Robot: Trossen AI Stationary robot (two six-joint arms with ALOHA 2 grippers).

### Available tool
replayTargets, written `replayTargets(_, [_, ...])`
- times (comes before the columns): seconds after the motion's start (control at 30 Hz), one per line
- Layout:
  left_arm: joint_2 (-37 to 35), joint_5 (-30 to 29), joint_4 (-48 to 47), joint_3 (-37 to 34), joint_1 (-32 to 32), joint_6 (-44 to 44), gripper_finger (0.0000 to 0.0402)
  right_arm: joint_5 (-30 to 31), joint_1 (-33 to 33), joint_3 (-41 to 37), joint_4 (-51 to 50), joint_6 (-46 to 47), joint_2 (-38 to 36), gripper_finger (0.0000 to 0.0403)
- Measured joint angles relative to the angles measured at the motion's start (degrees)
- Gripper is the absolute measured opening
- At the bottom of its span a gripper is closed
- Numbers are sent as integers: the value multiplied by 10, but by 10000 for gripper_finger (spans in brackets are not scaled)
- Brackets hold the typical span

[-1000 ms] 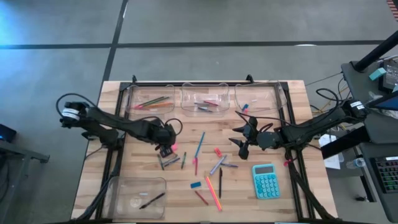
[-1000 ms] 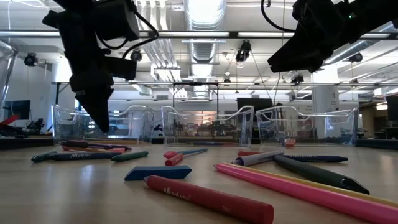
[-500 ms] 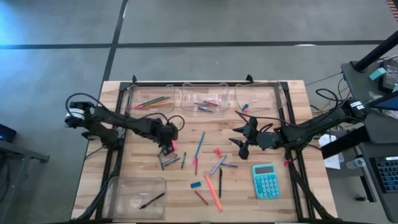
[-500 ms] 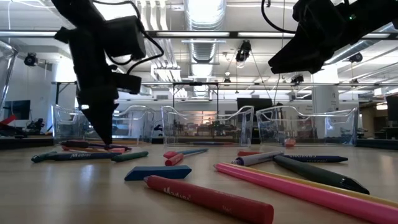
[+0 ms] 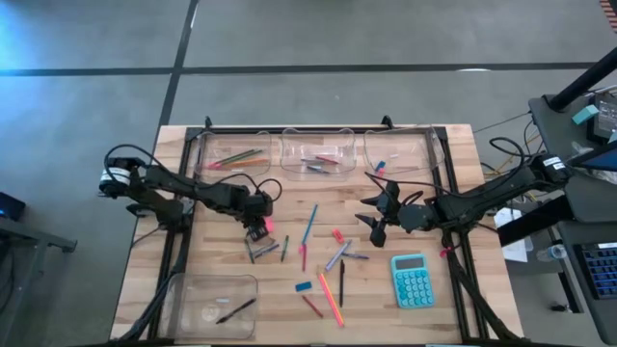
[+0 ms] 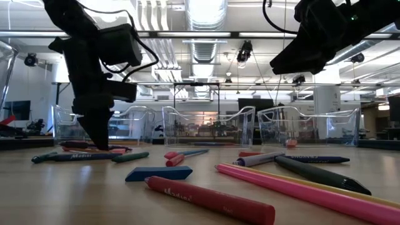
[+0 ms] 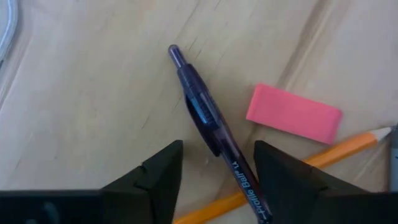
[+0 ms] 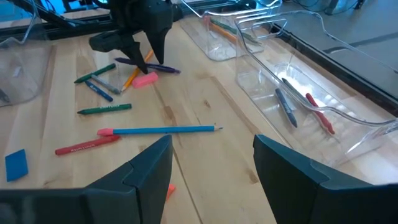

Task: Sort crayons/erasers/pens/pencils in bins
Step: Put the violet pen into the bottom transparent bin

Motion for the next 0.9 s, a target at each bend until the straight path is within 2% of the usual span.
replayTargets(0.3, [-2, -10, -1, 12, 1, -4, 36, 0, 0, 0, 0, 0, 0, 215])
replayTargets(0.37, [-14, -12, -14, 25, 2, -4, 15, 0, 0, 0, 0, 0, 0, 215])
replayTargets(0.63, [-113, -7, -111, 100, -20, 12, 16, 0, 0, 0, 0, 0, 0, 215])
replayTargets(0.77, [-182, -4, -131, 119, -72, -17, 15, 0, 0, 0, -2, 0, 0, 215])
replayTargets(0.9, [-240, -3, -149, 134, -157, -36, 14, 0, 0, -1, -4, 0, 0, 215])
